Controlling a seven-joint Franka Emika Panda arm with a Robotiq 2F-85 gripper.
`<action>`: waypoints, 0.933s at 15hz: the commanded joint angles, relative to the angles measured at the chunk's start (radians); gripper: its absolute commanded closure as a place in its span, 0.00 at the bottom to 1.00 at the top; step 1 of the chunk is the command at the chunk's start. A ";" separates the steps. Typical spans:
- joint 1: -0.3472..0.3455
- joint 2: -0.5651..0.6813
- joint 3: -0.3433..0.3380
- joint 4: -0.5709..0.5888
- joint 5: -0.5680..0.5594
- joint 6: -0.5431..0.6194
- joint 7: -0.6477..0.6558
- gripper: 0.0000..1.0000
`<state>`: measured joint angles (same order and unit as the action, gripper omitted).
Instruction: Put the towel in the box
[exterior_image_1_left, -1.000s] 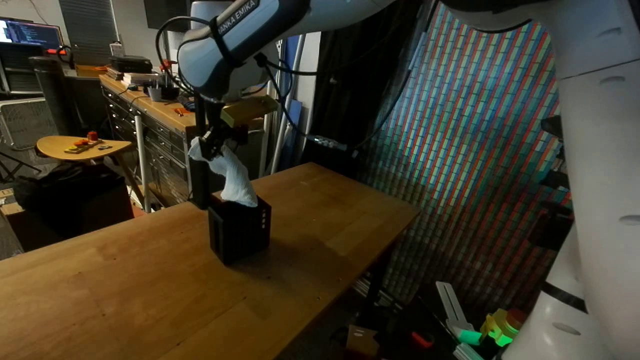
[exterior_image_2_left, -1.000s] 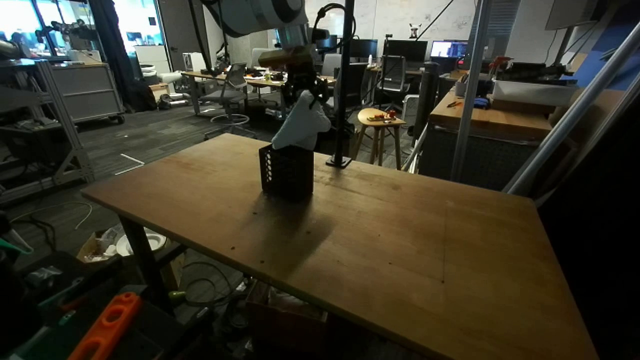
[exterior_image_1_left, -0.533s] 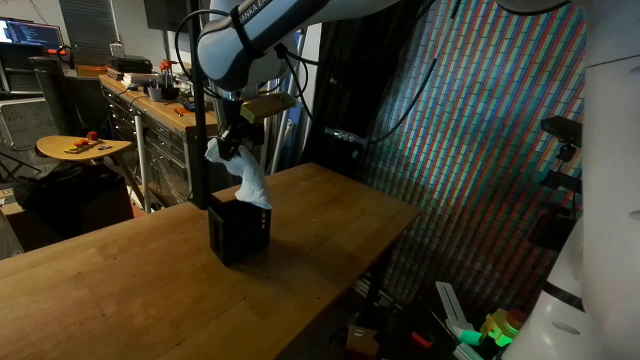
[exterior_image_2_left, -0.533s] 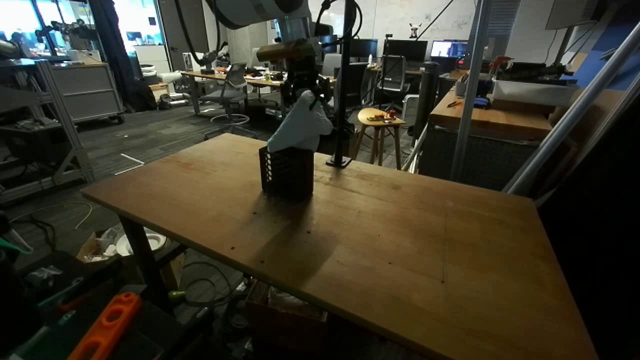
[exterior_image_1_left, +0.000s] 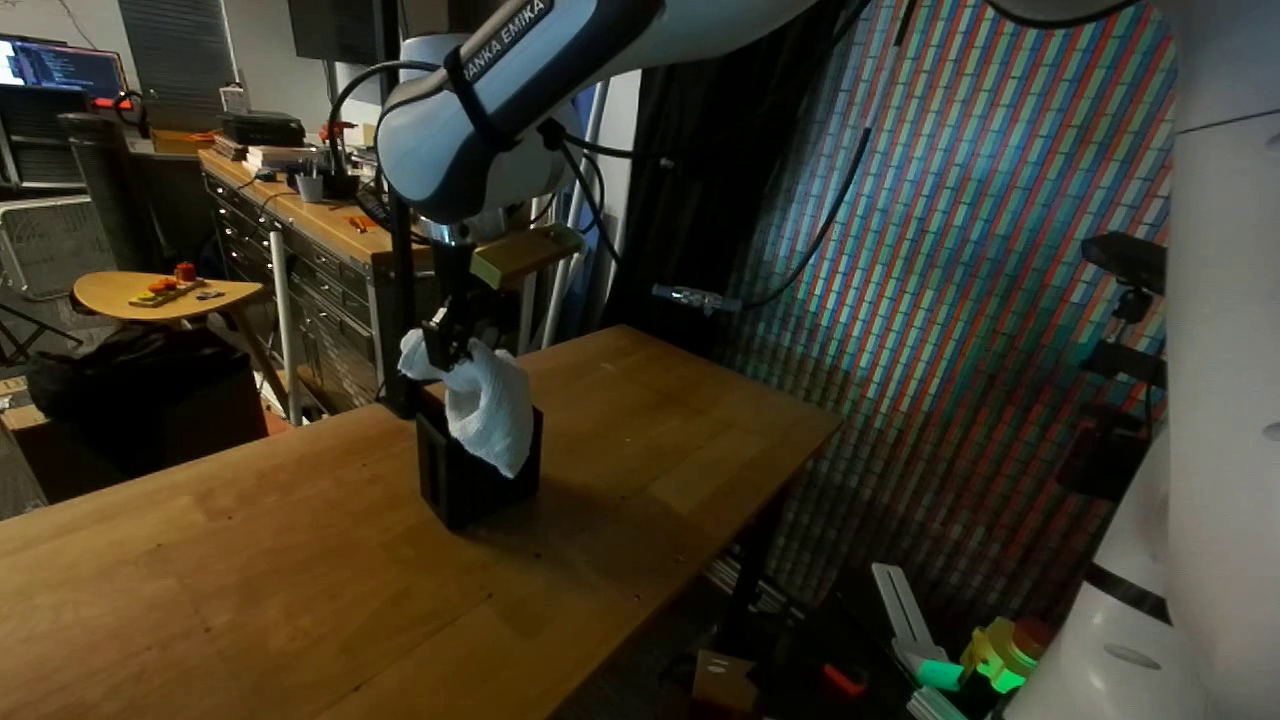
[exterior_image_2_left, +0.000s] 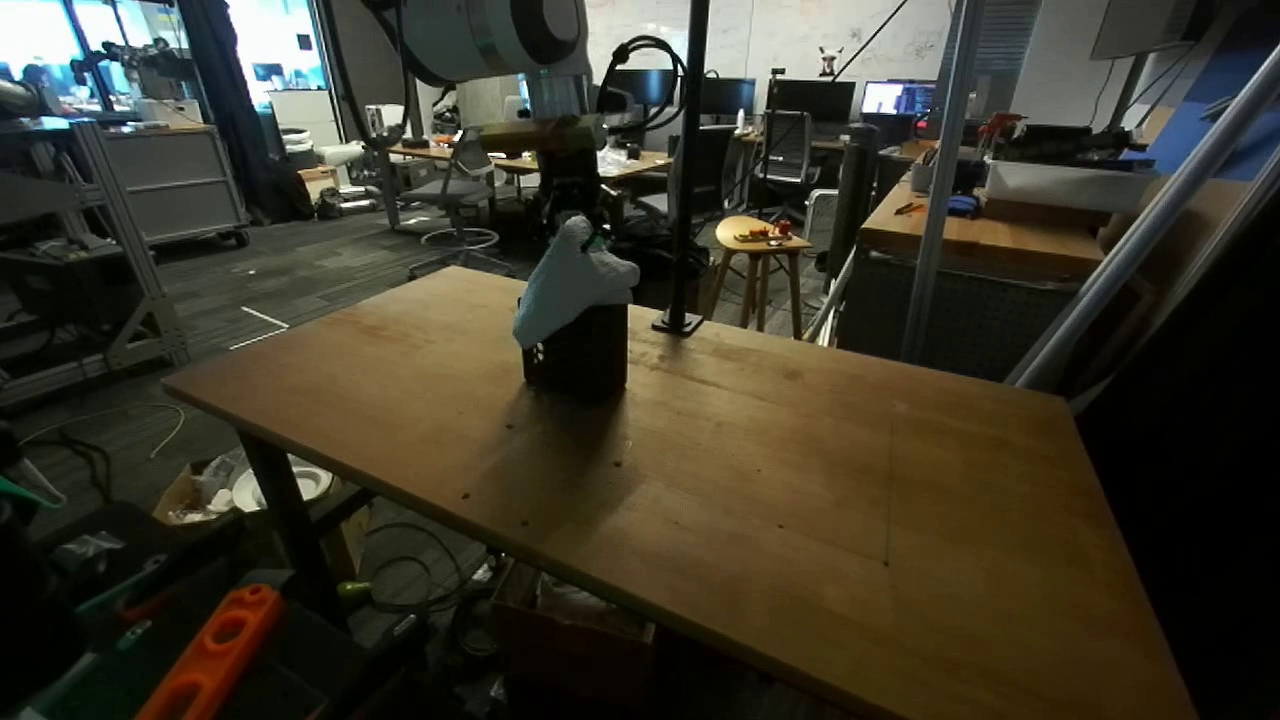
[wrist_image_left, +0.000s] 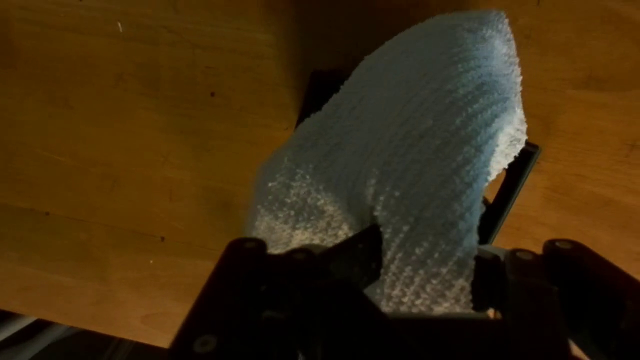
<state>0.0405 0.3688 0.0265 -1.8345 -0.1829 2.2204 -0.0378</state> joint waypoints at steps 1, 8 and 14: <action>-0.012 -0.018 0.009 -0.050 0.053 0.026 -0.026 0.97; -0.029 0.027 0.013 -0.042 0.117 0.047 -0.063 0.97; -0.036 0.077 0.018 -0.020 0.147 0.092 -0.108 0.97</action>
<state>0.0246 0.4212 0.0275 -1.8784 -0.0689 2.2873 -0.1038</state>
